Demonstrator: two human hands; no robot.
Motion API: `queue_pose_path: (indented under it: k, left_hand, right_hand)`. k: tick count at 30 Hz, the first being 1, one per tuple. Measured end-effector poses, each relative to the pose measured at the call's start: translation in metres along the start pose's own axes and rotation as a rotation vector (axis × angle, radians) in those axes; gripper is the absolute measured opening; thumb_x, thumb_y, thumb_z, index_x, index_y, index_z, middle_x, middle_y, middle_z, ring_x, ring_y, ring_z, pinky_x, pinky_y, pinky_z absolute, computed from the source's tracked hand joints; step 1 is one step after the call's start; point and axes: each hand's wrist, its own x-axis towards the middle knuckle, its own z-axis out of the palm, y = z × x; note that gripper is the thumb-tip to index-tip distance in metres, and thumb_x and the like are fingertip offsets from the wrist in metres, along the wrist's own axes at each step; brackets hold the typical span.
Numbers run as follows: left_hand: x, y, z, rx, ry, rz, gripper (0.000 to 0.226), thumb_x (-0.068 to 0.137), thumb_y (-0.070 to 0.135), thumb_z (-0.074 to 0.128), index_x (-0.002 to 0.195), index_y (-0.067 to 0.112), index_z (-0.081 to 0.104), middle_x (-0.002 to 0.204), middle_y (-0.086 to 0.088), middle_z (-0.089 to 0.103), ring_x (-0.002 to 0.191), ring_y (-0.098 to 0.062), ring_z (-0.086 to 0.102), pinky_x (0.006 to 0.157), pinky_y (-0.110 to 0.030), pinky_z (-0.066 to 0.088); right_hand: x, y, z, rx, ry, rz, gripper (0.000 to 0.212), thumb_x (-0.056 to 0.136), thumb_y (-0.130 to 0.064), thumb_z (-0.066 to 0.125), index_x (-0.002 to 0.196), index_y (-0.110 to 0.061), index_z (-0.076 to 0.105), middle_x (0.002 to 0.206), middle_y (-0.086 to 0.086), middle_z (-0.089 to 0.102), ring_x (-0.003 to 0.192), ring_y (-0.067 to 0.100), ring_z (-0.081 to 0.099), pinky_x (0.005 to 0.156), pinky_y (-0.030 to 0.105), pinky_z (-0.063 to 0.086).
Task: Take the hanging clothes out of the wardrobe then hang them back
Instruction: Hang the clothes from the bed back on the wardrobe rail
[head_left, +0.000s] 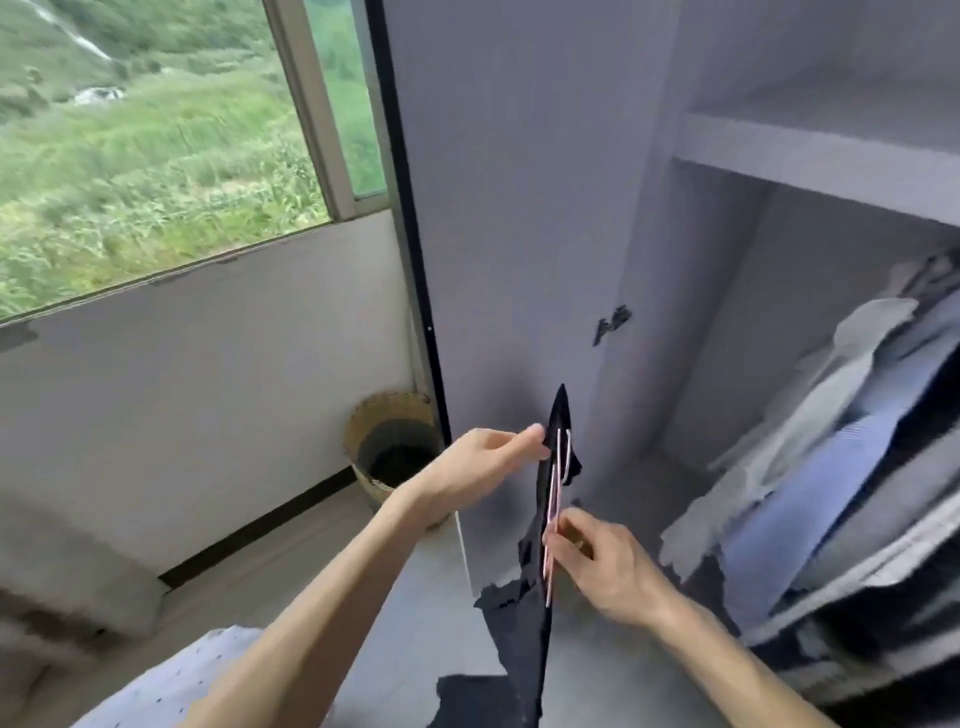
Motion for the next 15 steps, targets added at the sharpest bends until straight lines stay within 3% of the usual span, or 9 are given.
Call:
queue_pose_path:
  k: [3, 5, 8, 11, 15]
  left_hand:
    - [0.028, 0.049, 0.015, -0.104, -0.067, 0.094, 0.043, 0.103, 0.044, 0.045, 0.109, 0.014, 0.075, 0.105, 0.017, 0.073, 0.103, -0.007, 0.067, 0.087, -0.026, 0.05]
    - [0.042, 0.072, 0.026, -0.166, -0.074, 0.153, 0.036, 0.101, 0.035, 0.05, 0.103, 0.01, 0.075, 0.097, 0.011, 0.074, 0.093, -0.011, 0.068, 0.085, -0.026, 0.05]
    - [0.06, 0.095, 0.038, -0.223, -0.063, 0.207, 0.03, 0.1, 0.031, 0.054, 0.093, 0.012, 0.076, 0.088, 0.004, 0.071, 0.08, -0.006, 0.065, 0.075, -0.022, 0.05]
    - [0.076, 0.11, 0.045, -0.272, -0.044, 0.216, 0.027, 0.1, 0.03, 0.055, 0.091, 0.014, 0.075, 0.086, 0.004, 0.072, 0.084, -0.007, 0.068, 0.076, -0.024, 0.051]
    - [0.097, 0.13, 0.051, -0.376, 0.01, 0.168, 0.025, 0.099, 0.026, 0.056, 0.086, 0.017, 0.074, 0.089, 0.004, 0.072, 0.087, -0.01, 0.069, 0.081, -0.028, 0.052]
  right_hand:
    - [0.004, 0.003, -0.035, -0.096, 0.086, 0.043, 0.017, 0.101, -0.032, 0.046, 0.089, -0.039, 0.056, 0.072, -0.022, 0.063, 0.067, 0.002, 0.058, 0.072, 0.022, 0.046]
    - [0.006, 0.005, -0.056, -0.162, 0.13, 0.095, 0.021, 0.102, -0.035, 0.041, 0.11, -0.037, 0.061, 0.081, -0.016, 0.068, 0.079, 0.003, 0.062, 0.083, 0.026, 0.049]
    - [0.003, 0.008, -0.084, -0.223, 0.262, 0.126, 0.032, 0.103, -0.034, 0.042, 0.129, -0.029, 0.059, 0.077, -0.021, 0.059, 0.079, 0.004, 0.055, 0.083, 0.024, 0.047]
    - [-0.013, 0.011, -0.103, -0.245, 0.38, 0.212, 0.036, 0.099, -0.045, 0.05, 0.133, -0.033, 0.056, 0.09, -0.021, 0.059, 0.088, 0.002, 0.055, 0.085, 0.025, 0.047]
    - [-0.053, 0.024, -0.115, -0.315, 0.377, 0.376, 0.044, 0.092, -0.065, 0.046, 0.13, -0.046, 0.052, 0.114, -0.024, 0.053, 0.108, 0.004, 0.054, 0.093, 0.031, 0.046]
